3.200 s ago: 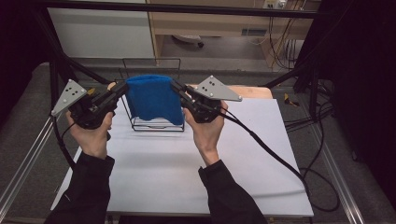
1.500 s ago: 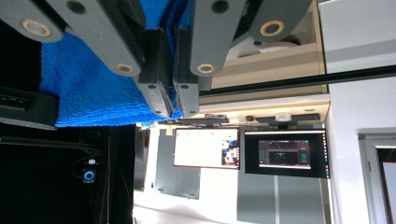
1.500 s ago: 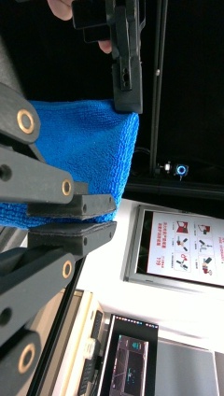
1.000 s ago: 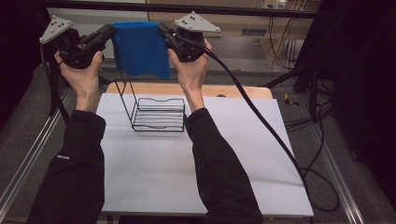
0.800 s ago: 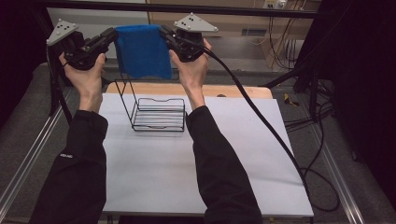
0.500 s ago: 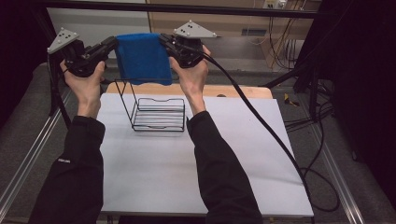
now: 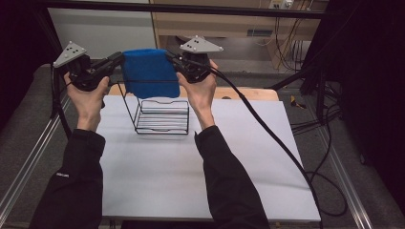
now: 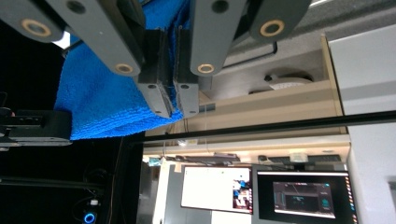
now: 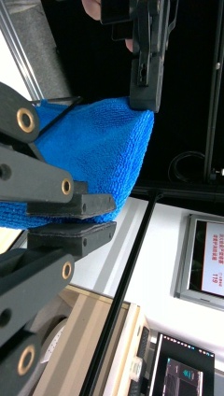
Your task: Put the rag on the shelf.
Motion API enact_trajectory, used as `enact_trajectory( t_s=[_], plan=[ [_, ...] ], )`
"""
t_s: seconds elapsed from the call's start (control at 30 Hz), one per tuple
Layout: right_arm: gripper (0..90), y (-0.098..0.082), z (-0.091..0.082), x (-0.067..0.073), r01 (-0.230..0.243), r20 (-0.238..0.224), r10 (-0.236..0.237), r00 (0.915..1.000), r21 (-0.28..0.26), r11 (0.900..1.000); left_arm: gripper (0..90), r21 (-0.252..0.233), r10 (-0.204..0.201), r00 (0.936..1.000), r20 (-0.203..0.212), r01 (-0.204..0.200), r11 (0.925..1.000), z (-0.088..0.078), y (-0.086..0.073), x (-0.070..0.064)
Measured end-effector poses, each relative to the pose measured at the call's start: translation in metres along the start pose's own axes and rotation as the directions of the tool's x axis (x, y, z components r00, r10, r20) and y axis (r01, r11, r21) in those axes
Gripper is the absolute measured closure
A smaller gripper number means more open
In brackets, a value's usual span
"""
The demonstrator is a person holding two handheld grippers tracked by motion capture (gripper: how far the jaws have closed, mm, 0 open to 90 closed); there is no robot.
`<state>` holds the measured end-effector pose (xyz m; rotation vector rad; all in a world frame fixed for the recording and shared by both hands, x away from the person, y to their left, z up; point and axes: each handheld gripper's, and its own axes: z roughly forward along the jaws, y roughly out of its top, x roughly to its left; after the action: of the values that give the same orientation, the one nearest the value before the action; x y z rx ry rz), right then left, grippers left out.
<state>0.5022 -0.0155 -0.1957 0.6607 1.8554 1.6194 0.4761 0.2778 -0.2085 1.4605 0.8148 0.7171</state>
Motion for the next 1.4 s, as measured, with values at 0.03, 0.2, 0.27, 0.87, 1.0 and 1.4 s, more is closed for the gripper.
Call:
enact_trajectory(
  t_s=[0.03,0.2,0.27,0.87,1.0,1.4],
  plan=[
    [85.7,-0.001,-0.001,0.000,0.003,-0.001,-0.003,1.0000,0.005,1.000,85.7,0.003,0.000,1.0000,0.002,0.000,1.0000,0.000,-0.001,0.000],
    [85.6,-0.005,-0.006,0.000,-0.002,-0.009,0.002,1.0000,0.008,1.000,85.6,0.015,0.010,0.9997,0.024,-0.010,0.9998,-0.002,-0.001,-0.002],
    [85.6,-0.006,-0.008,0.000,-0.005,-0.015,0.005,0.9999,0.008,1.000,85.6,0.023,0.017,0.9994,0.028,-0.018,0.9996,-0.003,-0.001,-0.003],
    [85.3,-0.010,-0.018,0.012,0.021,-0.061,-0.018,0.9980,0.052,0.998,85.2,0.092,0.040,0.9973,0.062,-0.046,0.9947,-0.021,-0.007,-0.006],
    [85.1,-0.012,-0.020,0.016,0.036,-0.073,-0.030,0.9969,0.090,0.995,84.8,0.126,0.070,0.9958,0.059,-0.077,0.9891,-0.022,-0.012,-0.007],
    [84.4,-0.022,-0.022,0.018,0.072,-0.118,-0.050,0.9918,0.189,0.979,82.6,0.213,0.086,0.9916,0.097,-0.105,0.9713,-0.023,-0.028,-0.009]
  ],
)
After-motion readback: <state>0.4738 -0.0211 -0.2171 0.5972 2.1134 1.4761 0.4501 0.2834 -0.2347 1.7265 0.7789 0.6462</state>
